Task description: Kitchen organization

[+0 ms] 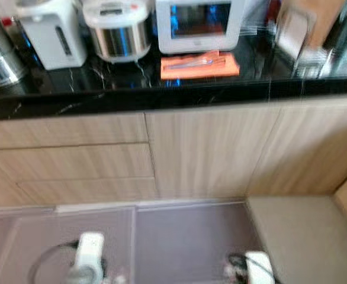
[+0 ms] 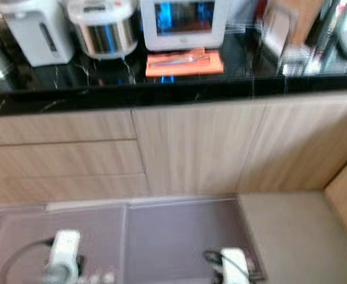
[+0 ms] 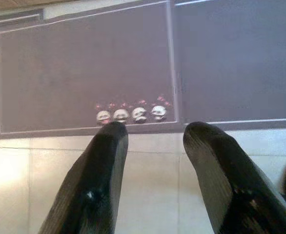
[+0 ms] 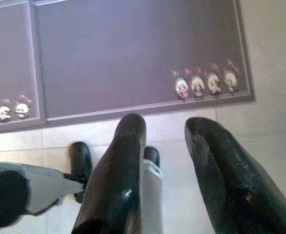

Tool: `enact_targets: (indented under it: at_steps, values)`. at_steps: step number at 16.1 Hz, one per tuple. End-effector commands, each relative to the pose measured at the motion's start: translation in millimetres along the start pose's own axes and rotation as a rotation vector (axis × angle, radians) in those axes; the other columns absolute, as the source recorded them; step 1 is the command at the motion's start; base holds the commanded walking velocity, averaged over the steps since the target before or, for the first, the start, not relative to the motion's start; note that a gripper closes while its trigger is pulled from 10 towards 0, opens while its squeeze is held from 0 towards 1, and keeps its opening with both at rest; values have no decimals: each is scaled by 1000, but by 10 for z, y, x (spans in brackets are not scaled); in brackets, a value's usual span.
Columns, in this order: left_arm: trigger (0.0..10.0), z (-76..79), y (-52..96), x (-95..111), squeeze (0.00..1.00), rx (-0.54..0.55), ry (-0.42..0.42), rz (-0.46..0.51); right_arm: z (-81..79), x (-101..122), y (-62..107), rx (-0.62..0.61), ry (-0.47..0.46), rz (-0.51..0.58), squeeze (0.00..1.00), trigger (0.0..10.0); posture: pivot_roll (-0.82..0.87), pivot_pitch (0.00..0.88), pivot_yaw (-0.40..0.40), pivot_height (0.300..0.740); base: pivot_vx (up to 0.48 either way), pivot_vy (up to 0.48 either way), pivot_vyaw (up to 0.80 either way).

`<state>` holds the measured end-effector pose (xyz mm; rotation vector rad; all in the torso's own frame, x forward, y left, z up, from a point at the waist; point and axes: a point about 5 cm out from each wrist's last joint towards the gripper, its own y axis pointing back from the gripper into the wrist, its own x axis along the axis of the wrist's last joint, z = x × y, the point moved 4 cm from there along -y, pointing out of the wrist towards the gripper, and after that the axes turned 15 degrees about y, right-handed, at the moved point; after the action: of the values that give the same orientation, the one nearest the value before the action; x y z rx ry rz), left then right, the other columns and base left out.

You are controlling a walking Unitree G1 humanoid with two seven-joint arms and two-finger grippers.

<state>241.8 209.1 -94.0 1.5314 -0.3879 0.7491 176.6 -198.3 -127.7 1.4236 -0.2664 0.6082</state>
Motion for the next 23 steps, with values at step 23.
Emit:
enact_targets:
  at_steps: [23]
  values:
    - [10000,-54,2,-48,0,13,15,-45,97,338,-38,-35,-34,100,0,10000,-51,0,16,740,0,326,134]
